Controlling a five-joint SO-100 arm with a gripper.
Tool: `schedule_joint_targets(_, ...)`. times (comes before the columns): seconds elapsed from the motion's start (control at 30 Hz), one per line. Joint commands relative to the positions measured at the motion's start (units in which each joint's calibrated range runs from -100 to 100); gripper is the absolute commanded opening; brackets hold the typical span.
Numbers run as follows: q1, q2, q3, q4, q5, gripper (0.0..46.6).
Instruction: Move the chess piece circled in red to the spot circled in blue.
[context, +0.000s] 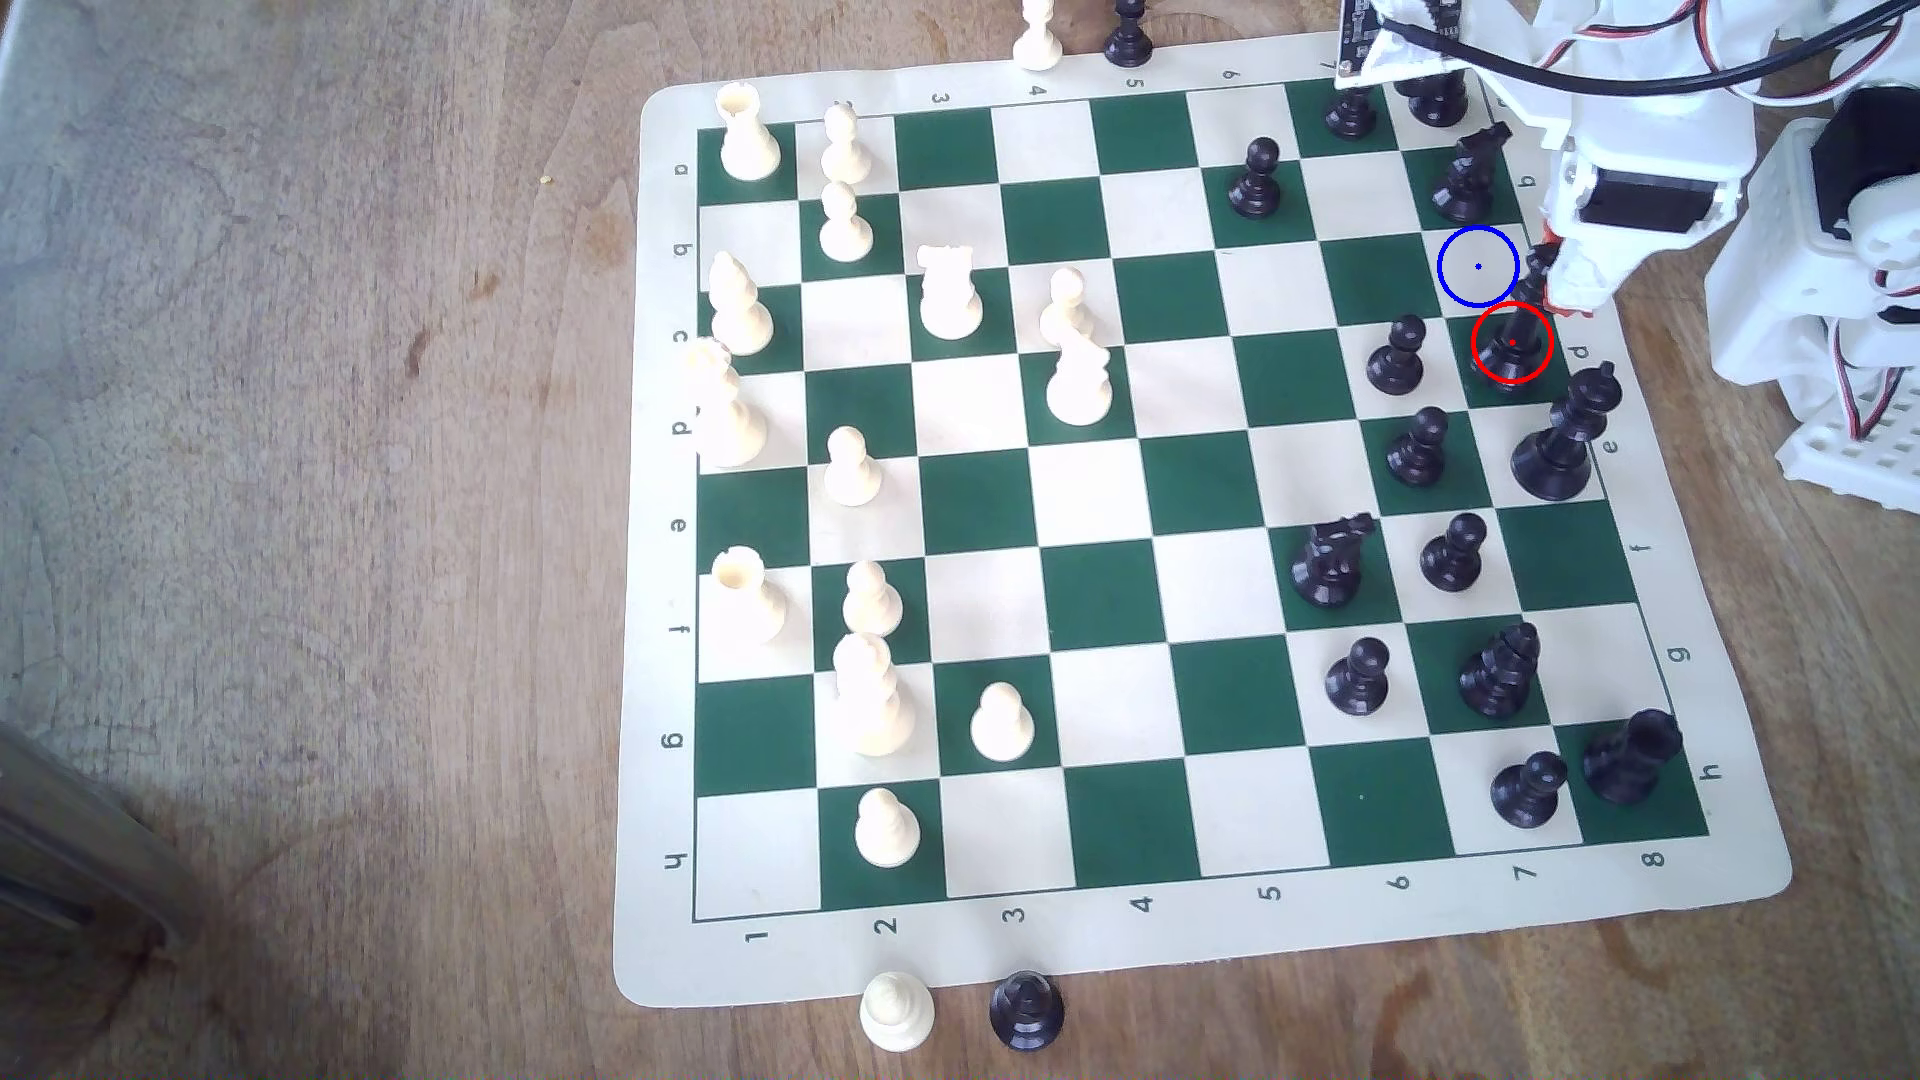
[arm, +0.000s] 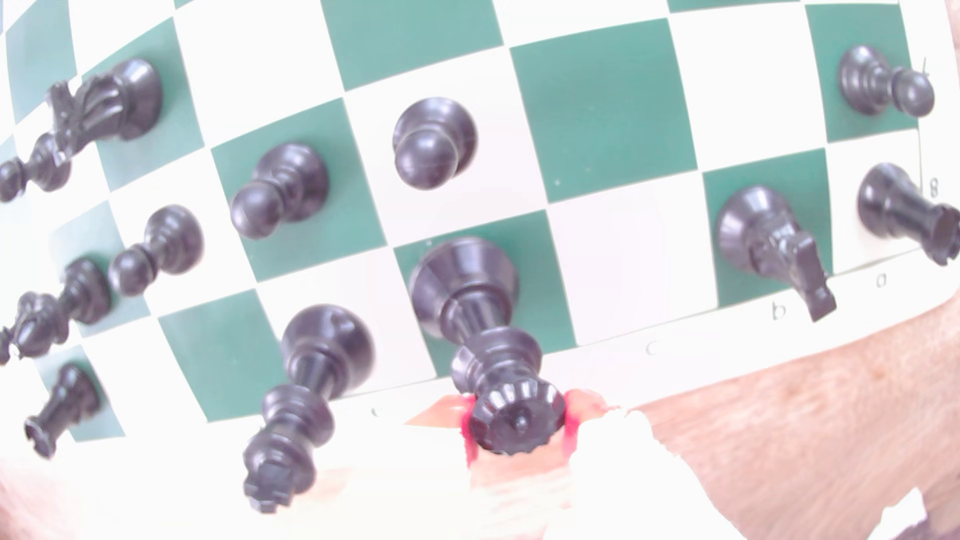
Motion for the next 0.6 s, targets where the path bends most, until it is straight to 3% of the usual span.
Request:
schedule_joint_targets(0.0, -0.32, 0.65, -10.09, 3.97, -0.44, 0.2)
schedule_joint_targets(0.27, 0.54, 3.03, -16.62, 8.80, 1.32, 0.2)
schedule_joint_targets(0.57, 7.50, 6.93, -16.44, 8.15, 6.25, 0.2)
